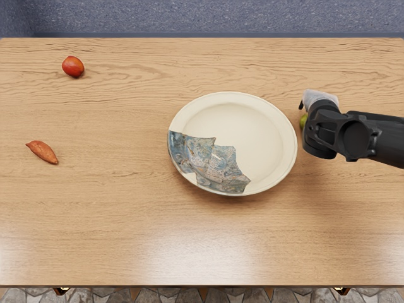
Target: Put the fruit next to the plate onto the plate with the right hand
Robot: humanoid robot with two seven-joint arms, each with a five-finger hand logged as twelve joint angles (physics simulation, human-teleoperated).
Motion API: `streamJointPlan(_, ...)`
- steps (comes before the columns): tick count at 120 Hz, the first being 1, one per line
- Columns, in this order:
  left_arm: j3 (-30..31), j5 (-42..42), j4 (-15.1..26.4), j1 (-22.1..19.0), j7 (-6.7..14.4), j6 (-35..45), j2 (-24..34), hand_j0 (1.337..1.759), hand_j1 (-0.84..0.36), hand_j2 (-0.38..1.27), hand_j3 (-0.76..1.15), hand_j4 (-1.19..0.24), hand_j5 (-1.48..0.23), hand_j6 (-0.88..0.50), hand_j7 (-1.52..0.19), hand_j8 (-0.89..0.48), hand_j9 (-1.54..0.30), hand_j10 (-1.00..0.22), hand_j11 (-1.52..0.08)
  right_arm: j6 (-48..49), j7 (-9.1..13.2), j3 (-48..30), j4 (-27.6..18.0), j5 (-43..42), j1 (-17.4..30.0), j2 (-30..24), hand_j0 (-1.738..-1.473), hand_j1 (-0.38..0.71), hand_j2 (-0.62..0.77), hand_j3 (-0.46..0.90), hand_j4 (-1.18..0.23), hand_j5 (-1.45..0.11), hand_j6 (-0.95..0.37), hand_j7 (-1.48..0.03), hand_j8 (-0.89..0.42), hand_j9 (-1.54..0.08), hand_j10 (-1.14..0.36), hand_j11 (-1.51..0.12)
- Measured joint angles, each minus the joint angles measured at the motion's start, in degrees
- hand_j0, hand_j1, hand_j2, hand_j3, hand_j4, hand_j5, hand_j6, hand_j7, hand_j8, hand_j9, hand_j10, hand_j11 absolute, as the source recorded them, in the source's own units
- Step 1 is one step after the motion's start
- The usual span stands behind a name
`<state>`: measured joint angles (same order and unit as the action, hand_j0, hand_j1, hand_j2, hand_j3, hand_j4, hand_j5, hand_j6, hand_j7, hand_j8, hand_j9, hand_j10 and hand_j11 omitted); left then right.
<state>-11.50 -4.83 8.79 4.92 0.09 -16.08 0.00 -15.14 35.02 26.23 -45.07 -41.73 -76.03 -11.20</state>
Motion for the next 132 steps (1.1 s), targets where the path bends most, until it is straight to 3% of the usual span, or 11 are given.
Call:
streamJointPlan(45, 0.06, 0.0, 0.0, 0.0, 0.0, 0.0, 0.0, 1.658, 0.32, 0.0, 0.0, -0.02, -0.03, -0.02, -0.03, -0.02, -0.03, -0.02, -0.03, 0.09, -0.01, -0.12, -0.01, -0.02, 0.25, 0.04, -1.657, 0.26, -0.05, 0.0, -0.5, -0.65, -0.46, -0.65, -0.5, -0.65, -0.5, -0.65)
streamJointPlan(90, 0.05, 0.0, 0.0, 0.0, 0.0, 0.0, 0.0, 1.658, 0.32, 0.0, 0.0, -0.02, -0.03, -0.02, -0.03, -0.02, -0.03, -0.02, -0.03, 0.18, 0.2, -0.27, -0.19, -0.52, 0.54, 0.06, -1.642, 0.29, -0.06, 0.0, -0.56, -0.78, -0.37, -0.78, -0.42, -0.78, -0.61, -0.78)
streamJointPlan(116, 0.02, 0.0, 0.0, 0.0, 0.0, 0.0, 0.0, 1.658, 0.32, 0.0, 0.0, -0.02, -0.03, -0.02, -0.03, -0.02, -0.03, -0.02, -0.03, 0.1, 0.11, -0.34, -0.29, -0.31, 0.6, 0.04, -1.643, 0.31, 0.05, 0.0, -0.56, -0.85, -0.35, -0.87, -0.41, -0.86, -0.68, -0.86)
streamJointPlan(132, 0.0, -0.01, 0.0, 0.0, 0.0, 0.0, 0.0, 1.658, 0.32, 0.0, 0.0, -0.02, -0.03, -0.02, -0.03, -0.02, -0.03, -0.02, -0.03, 0.15, 0.08, -0.45, -0.32, -0.26, 0.57, -0.02, -1.644, 0.29, 0.14, 0.0, -0.63, -0.88, -0.39, -0.9, -0.44, -0.89, -0.71, -0.89)
